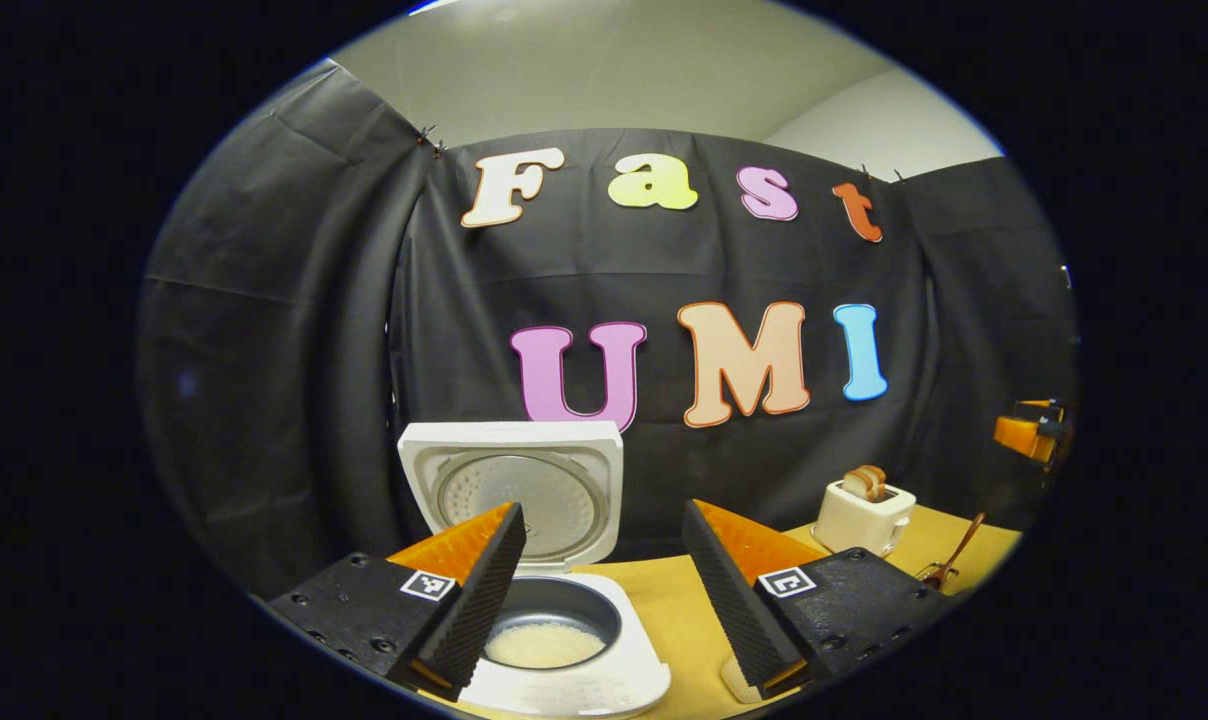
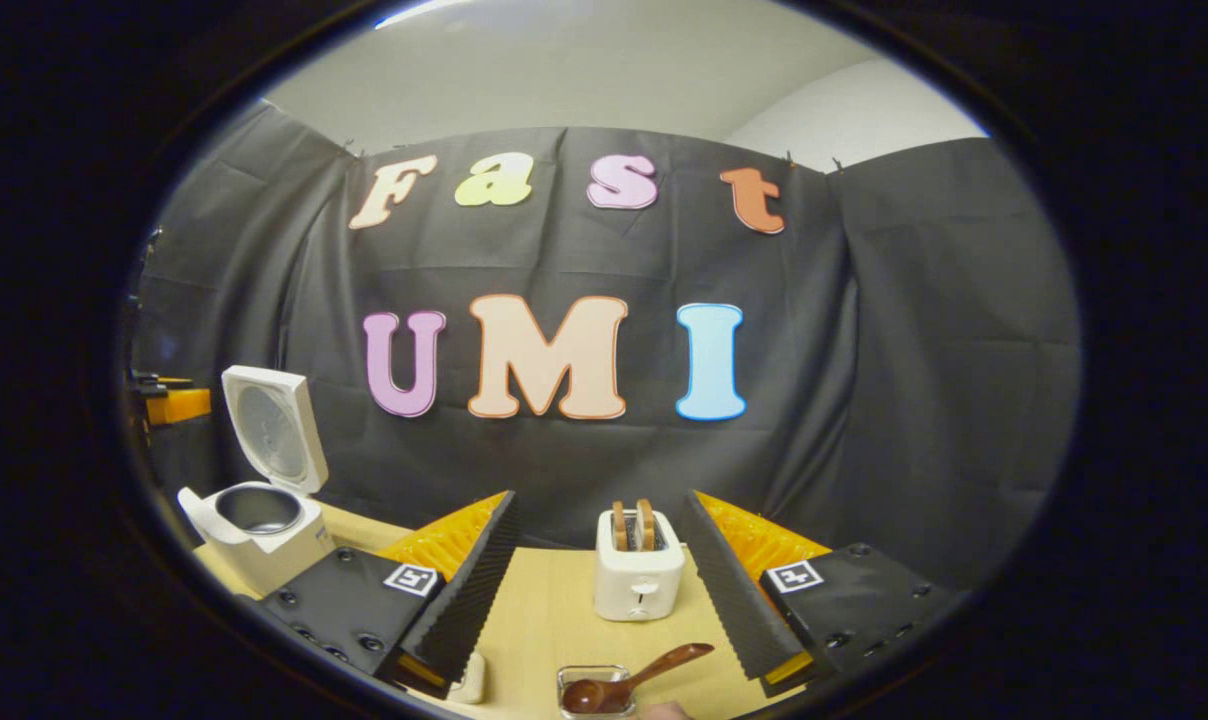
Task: Close the left gripper, press the button to open the rice cooker; take a wooden spoon from the chopstick holder with the right hand, scoop a spoonful of rice and pour it into the rice cooker, then put the wooden spoon back into the chopstick holder.
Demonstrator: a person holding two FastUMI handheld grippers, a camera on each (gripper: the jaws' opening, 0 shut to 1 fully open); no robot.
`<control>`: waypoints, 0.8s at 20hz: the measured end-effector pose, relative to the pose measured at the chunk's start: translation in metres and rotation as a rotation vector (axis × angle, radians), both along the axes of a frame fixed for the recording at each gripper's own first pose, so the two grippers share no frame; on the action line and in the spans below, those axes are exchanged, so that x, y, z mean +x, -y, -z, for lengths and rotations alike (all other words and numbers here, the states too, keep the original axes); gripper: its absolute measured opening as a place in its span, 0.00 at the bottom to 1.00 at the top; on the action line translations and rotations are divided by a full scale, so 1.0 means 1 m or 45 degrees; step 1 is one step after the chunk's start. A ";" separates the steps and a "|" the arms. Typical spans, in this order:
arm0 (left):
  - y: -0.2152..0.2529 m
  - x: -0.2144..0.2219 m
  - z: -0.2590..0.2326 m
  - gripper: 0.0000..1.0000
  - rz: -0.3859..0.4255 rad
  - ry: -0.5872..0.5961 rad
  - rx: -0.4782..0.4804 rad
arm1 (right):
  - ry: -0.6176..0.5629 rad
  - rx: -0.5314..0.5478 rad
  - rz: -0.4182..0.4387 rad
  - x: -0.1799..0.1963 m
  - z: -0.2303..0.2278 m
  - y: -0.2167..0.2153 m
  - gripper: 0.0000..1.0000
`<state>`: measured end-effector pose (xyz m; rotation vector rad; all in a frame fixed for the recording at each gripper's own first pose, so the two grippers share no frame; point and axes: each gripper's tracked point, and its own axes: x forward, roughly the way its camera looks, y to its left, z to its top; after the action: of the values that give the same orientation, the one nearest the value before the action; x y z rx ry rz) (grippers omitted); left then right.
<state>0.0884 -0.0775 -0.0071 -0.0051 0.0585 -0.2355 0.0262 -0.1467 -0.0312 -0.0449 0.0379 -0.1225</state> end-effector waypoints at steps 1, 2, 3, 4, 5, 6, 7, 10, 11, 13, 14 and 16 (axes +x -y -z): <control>0.002 -0.005 -0.003 0.93 0.001 0.003 -0.010 | -0.001 -0.005 0.002 0.002 0.004 0.008 1.00; 0.005 -0.010 -0.005 0.94 0.000 0.006 -0.022 | -0.006 -0.007 0.008 0.004 0.009 0.015 1.00; 0.007 -0.015 -0.007 0.93 0.001 0.006 -0.028 | -0.017 -0.002 0.018 0.006 0.017 0.023 1.00; 0.007 -0.019 -0.008 0.93 -0.005 0.009 -0.035 | -0.029 0.008 0.027 0.007 0.023 0.029 1.00; 0.007 -0.021 -0.009 0.94 -0.013 0.008 -0.041 | -0.048 0.020 0.040 0.008 0.032 0.036 1.00; 0.007 -0.024 -0.009 0.93 -0.023 0.005 -0.050 | -0.070 0.028 0.043 0.011 0.041 0.041 1.00; 0.007 -0.027 -0.008 0.93 -0.031 -0.003 -0.057 | -0.091 0.031 0.049 0.013 0.052 0.047 1.00; 0.005 -0.034 -0.004 0.93 -0.057 -0.023 -0.051 | -0.153 0.052 0.073 0.017 0.081 0.064 1.00; 0.004 -0.036 -0.004 0.93 -0.065 -0.025 -0.042 | -0.174 0.065 0.076 0.019 0.092 0.067 1.00; 0.003 -0.040 -0.001 0.94 -0.073 -0.041 -0.029 | -0.204 0.087 0.065 0.022 0.113 0.071 1.00; 0.003 -0.041 -0.001 0.94 -0.079 -0.046 -0.023 | -0.225 0.099 0.067 0.022 0.123 0.073 1.00; 0.002 -0.044 -0.002 0.94 -0.088 -0.045 -0.008 | -0.266 0.132 0.074 0.022 0.143 0.077 1.00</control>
<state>0.0442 -0.0795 -0.0046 -0.0174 0.0928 -0.1668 0.0487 -0.2241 -0.1744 0.0468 0.2543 -0.1735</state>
